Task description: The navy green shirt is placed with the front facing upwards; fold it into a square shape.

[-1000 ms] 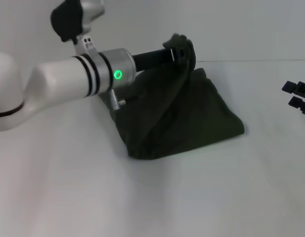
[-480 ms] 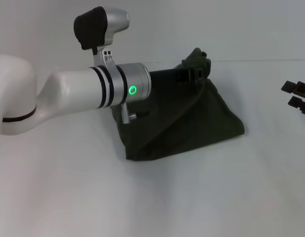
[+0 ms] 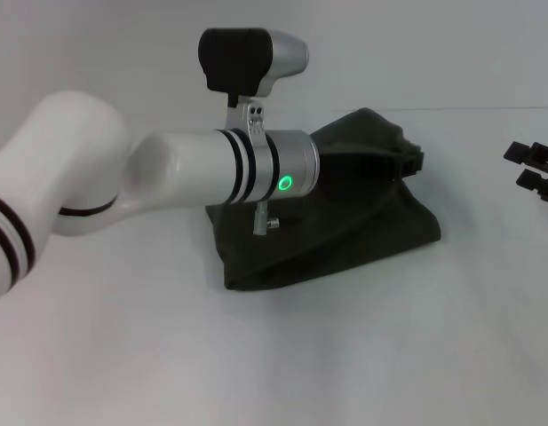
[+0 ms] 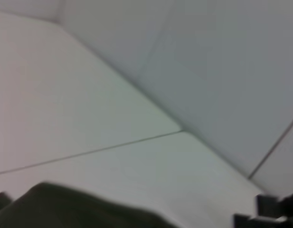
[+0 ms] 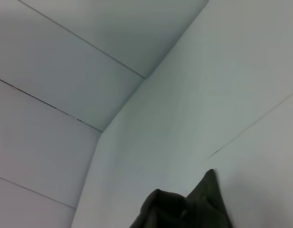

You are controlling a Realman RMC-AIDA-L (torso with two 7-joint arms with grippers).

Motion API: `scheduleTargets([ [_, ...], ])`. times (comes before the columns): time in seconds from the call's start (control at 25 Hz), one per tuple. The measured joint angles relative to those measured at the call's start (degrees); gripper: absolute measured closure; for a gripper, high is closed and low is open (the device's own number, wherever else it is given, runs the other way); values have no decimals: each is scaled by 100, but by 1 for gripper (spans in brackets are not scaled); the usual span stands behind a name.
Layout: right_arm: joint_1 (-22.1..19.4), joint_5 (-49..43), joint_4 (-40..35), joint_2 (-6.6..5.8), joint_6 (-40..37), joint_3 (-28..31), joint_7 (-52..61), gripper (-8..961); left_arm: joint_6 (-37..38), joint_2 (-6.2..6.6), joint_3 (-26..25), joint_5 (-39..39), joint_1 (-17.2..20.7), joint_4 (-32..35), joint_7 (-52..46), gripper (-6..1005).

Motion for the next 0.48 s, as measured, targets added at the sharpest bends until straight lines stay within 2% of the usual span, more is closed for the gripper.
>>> scheduleTargets([
  [0.08, 2, -26, 0, -11, -2, -2, 13, 259, 352, 10, -293, -19, 240, 354, 5, 749],
  [0.24, 3, -63, 0, -34, 10, -4, 37, 264, 1584, 3, -1486, -365, 1084, 1079, 221, 657],
  [0.36, 4, -103, 0, -46, 9, -4, 49, 268, 2330, 56, -2418, -669, 1441, 961, 160, 588],
  [0.44, 32, -174, 1, -63, 1, -10, 77, 270, 2688, 98, -2931, -695, 1546, 740, -38, 542],
  [0.48, 100, -282, 0, -112, -32, -62, 151, 272, 2995, 166, -3320, -684, 1626, 508, -248, 519],
])
